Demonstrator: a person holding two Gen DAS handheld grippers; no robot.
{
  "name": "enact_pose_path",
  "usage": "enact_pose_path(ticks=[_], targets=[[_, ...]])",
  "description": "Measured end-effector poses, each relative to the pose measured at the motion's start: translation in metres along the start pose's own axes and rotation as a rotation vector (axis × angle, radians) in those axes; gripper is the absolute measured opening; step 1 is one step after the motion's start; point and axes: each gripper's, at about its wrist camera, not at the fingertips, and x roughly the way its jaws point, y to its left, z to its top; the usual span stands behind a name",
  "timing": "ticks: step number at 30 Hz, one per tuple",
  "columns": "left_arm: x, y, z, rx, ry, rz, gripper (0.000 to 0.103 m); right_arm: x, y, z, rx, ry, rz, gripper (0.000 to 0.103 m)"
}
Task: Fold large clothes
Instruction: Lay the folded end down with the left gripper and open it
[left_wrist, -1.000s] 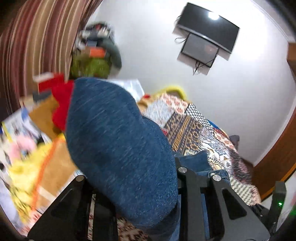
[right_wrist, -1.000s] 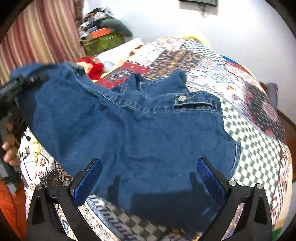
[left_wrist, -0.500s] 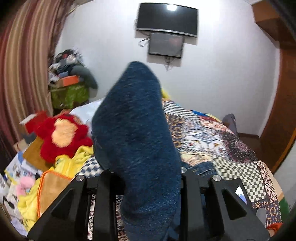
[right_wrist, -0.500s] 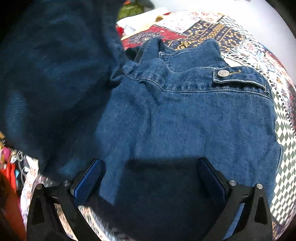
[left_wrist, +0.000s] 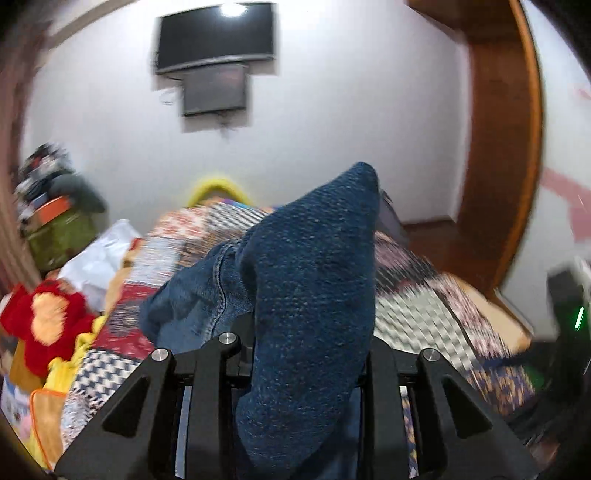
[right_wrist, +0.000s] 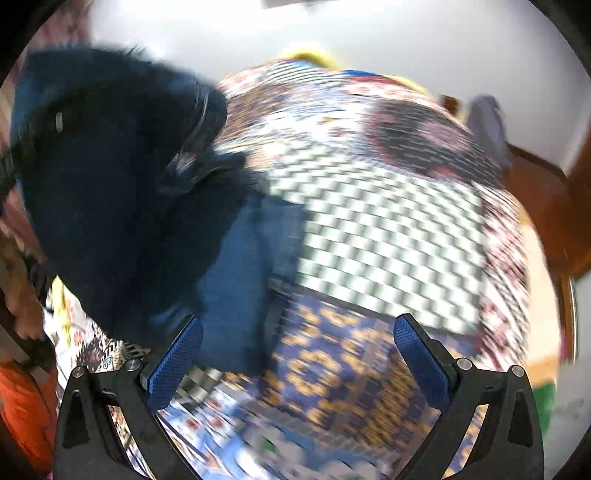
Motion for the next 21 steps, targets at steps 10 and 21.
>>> enact_pose_path(ticks=[10, 21], targets=[[0.029, -0.056, -0.082, 0.162, 0.354, -0.185, 0.029, -0.041, -0.046, -0.055, 0.241, -0.047, 0.061, 0.103], [-0.013, -0.034, -0.083, 0.028, 0.383, -0.303, 0.066, -0.064, -0.026, -0.063, 0.21, -0.085, 0.057, 0.103]])
